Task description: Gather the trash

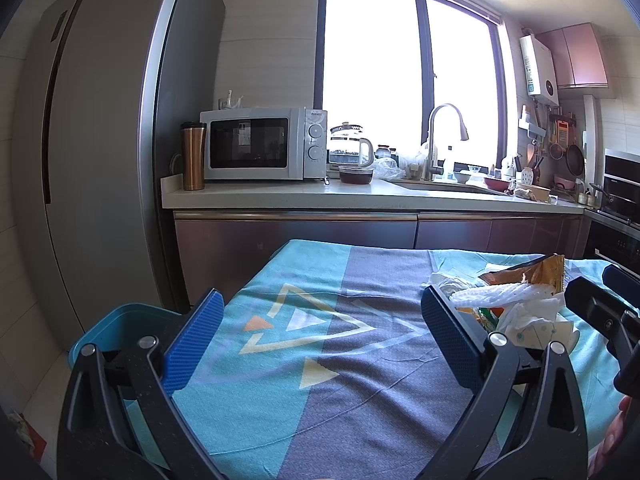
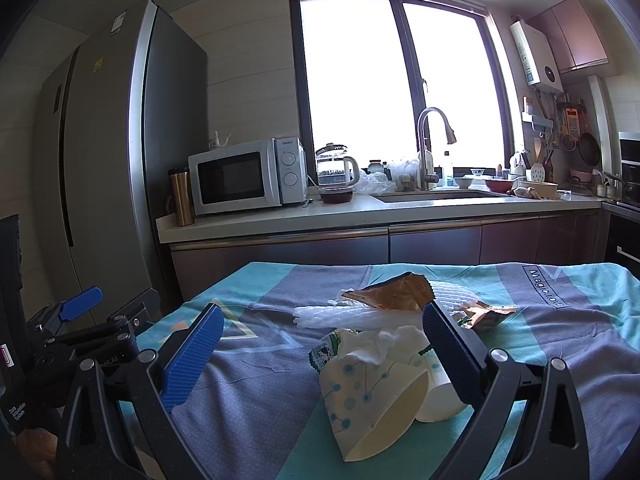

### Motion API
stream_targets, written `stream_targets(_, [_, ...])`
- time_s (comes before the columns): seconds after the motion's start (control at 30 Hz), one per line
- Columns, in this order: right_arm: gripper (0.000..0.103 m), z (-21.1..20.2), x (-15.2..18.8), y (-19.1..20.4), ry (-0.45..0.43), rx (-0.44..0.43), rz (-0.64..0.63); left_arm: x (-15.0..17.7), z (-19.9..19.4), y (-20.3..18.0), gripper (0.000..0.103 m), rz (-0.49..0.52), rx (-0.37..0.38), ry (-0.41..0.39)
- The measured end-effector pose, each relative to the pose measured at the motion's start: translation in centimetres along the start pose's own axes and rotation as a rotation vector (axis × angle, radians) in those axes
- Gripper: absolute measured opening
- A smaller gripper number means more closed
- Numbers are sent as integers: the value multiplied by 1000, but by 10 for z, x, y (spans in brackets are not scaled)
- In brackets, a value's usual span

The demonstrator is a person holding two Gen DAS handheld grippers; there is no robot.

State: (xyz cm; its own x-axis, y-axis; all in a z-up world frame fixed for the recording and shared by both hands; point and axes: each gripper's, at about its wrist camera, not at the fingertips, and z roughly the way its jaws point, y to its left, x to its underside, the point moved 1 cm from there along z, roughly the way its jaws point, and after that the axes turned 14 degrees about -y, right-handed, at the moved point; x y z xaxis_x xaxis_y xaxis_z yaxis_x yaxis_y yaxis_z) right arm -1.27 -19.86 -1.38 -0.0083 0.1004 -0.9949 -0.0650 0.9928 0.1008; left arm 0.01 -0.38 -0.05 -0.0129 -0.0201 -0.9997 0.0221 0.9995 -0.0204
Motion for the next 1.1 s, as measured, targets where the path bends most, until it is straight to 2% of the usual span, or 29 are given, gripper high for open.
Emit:
stream_targets(0.17, [96, 2, 1, -5, 12, 8, -5, 3, 5, -4, 97, 1, 24, 19])
stream_targets(0.43, [96, 19, 6, -41, 89, 65, 40, 11, 20, -31, 97, 33, 197, 106])
stream_targets(0.63, [96, 33, 7, -61, 122, 77, 60, 11, 28, -63, 97, 98, 315, 90])
stream_targets(0.77, [88, 44, 6, -72, 143, 62, 70, 10, 42, -84, 97, 124, 411, 116])
stream_targets(0.9, [76, 54, 6, -79, 168, 35, 70, 10, 55, -95, 97, 68, 500, 175])
stream_targets(1.1, [58, 69, 10, -79, 204, -24, 78, 6, 83, -99, 93, -30, 569, 263])
